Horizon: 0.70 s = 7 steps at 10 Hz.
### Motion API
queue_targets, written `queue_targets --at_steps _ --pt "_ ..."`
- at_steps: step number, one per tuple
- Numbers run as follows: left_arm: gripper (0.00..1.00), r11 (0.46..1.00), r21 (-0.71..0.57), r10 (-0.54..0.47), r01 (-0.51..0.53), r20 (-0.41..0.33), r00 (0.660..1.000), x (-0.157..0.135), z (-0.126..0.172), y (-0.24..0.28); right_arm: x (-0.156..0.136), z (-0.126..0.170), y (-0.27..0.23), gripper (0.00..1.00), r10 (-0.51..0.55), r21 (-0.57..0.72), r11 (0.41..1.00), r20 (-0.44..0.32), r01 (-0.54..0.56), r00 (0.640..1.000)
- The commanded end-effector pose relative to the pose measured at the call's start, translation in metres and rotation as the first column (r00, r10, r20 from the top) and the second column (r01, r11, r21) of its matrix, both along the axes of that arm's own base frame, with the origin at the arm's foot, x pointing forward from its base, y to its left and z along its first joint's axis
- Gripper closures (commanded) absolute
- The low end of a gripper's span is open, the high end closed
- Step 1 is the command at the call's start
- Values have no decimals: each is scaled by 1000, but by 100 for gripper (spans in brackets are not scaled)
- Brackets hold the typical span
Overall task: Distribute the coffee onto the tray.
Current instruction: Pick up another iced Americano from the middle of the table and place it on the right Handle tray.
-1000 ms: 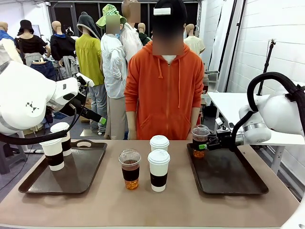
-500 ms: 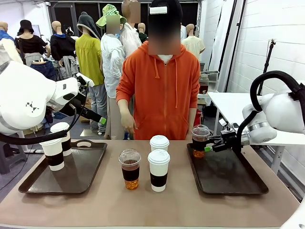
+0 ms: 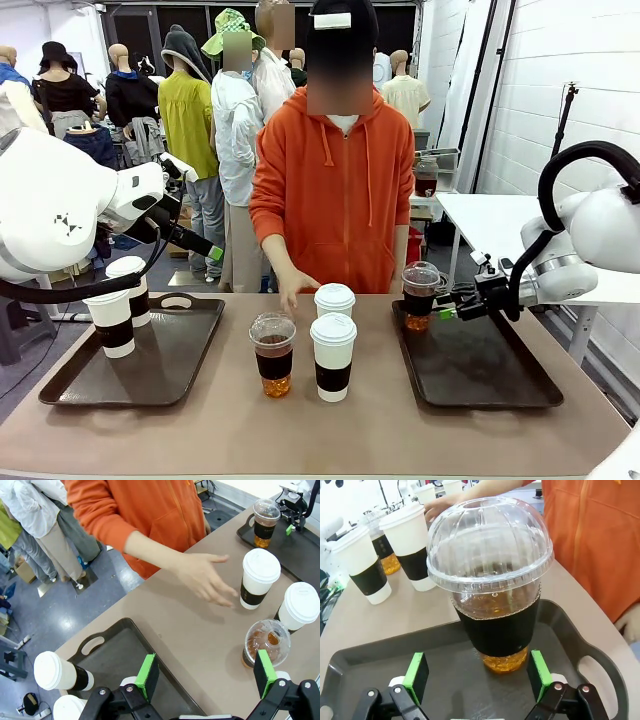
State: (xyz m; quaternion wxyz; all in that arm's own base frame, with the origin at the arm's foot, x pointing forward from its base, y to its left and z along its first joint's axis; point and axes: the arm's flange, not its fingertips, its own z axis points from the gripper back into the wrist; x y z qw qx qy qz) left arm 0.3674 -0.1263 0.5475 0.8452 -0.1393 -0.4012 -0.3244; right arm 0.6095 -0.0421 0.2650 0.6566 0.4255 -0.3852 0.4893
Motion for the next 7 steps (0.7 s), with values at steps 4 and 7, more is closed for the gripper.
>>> queue_targets --at_steps 4,7 --pt "0 1000 -6 1 -1 -2 1000 0 0 1 0 -2 2 0 3 1 1000 -2 -3 1000" --pt "0 1000 -6 1 -1 -2 1000 0 0 1 -11 14 -5 0 -13 -14 1000 -10 13 1000"
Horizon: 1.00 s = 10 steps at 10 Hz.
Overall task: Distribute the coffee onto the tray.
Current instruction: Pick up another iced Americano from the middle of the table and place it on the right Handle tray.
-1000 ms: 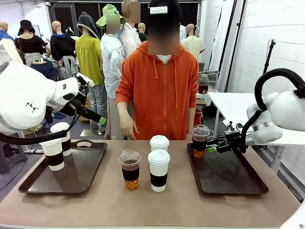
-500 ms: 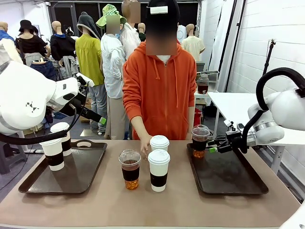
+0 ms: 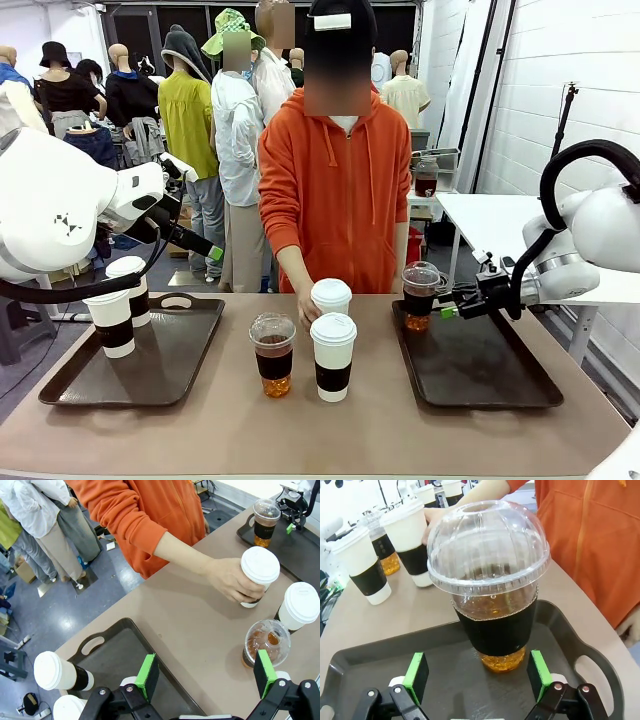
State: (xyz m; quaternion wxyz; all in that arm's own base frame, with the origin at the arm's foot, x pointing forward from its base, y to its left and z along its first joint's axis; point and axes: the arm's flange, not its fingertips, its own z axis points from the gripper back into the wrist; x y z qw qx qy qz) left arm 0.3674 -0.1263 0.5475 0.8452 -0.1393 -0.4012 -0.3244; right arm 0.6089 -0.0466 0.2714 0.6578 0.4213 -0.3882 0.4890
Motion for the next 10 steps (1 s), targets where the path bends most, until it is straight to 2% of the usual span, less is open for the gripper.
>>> queue_targets --at_steps 1,6,10 --pt "0 1000 -6 1 -1 -2 1000 0 0 1 -15 10 -3 0 -6 -14 1000 -21 6 1000" --pt "0 1000 -6 1 -1 -2 1000 0 0 1 -48 19 3 0 35 -17 999 -58 -36 998" --pt "0 1000 -6 1 -1 -2 1000 0 0 1 -77 21 10 0 69 -41 997 -43 -71 997"
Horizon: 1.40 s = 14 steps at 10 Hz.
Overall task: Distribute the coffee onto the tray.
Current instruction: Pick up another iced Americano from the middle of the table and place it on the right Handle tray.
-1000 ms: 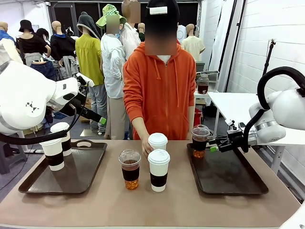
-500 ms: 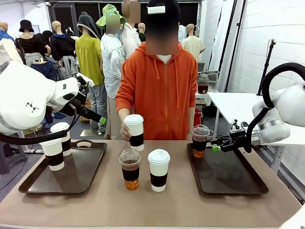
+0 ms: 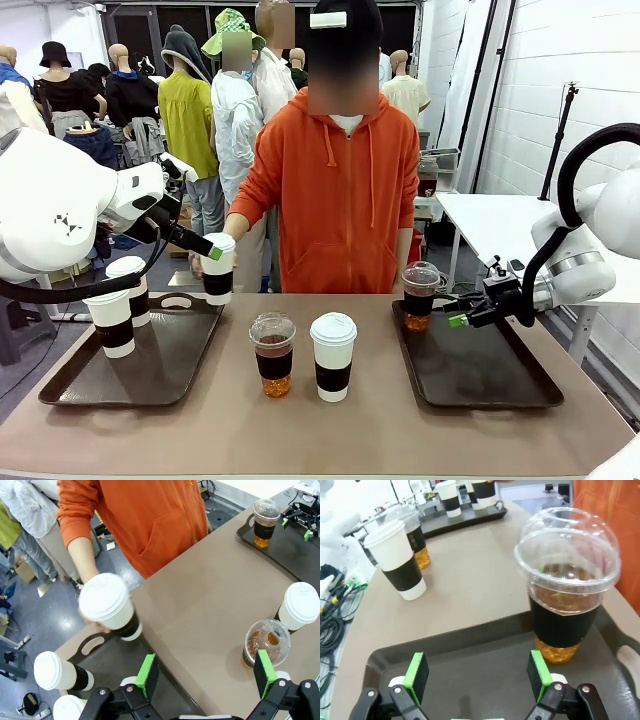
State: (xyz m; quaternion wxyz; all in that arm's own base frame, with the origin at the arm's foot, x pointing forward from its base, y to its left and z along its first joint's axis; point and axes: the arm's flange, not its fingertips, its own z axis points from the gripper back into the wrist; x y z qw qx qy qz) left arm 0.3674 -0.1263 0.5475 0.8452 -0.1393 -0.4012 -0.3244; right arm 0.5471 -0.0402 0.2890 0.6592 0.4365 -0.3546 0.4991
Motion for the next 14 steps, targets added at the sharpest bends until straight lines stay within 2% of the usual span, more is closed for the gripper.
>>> queue_targets --at_steps 1,6,10,14 --pt "0 1000 -6 1 -1 -2 1000 0 0 1 -26 3 8 0 27 -19 999 26 -26 999" --pt "0 1000 -6 1 -1 -2 1000 0 0 1 -66 1 43 0 75 11 997 50 -75 996" --pt "0 1000 -6 1 -1 -2 1000 0 0 1 -104 -4 72 0 36 115 992 86 -45 996" --pt "0 1000 -6 1 -1 -2 1000 0 0 1 -126 -19 100 0 32 169 984 171 -61 985"
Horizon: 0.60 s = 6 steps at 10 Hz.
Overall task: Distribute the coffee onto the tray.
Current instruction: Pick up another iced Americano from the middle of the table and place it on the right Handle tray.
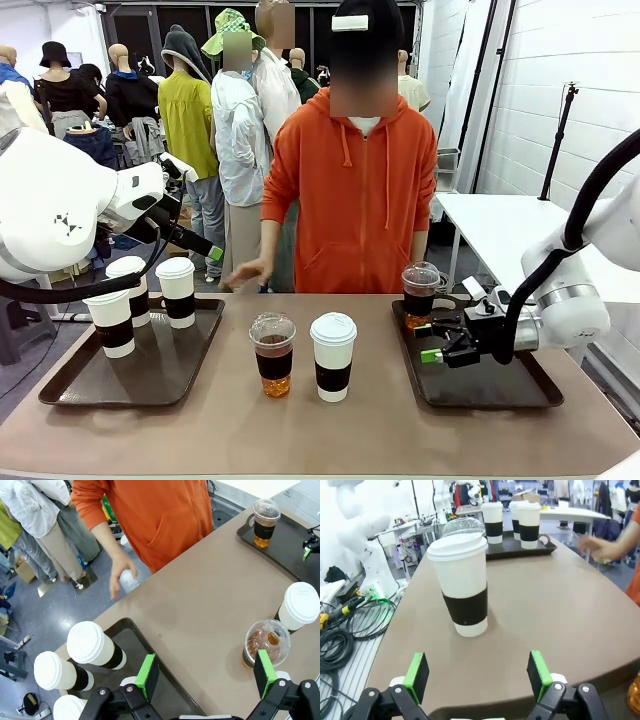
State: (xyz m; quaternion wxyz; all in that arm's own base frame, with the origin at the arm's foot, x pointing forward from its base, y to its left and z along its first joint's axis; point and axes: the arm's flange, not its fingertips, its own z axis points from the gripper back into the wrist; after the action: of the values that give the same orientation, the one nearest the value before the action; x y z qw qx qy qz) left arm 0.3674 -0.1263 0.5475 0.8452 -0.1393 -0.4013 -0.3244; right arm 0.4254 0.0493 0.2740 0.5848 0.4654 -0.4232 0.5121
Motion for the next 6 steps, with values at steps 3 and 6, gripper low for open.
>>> queue_targets --at_steps 3,6 --pt "0 1000 -6 1 -1 -2 1000 0 0 1 4 -14 22 0 44 53 997 64 -47 997" --pt "0 1000 -6 1 -1 -2 1000 0 0 1 9 -21 27 0 -17 101 995 56 11 998"
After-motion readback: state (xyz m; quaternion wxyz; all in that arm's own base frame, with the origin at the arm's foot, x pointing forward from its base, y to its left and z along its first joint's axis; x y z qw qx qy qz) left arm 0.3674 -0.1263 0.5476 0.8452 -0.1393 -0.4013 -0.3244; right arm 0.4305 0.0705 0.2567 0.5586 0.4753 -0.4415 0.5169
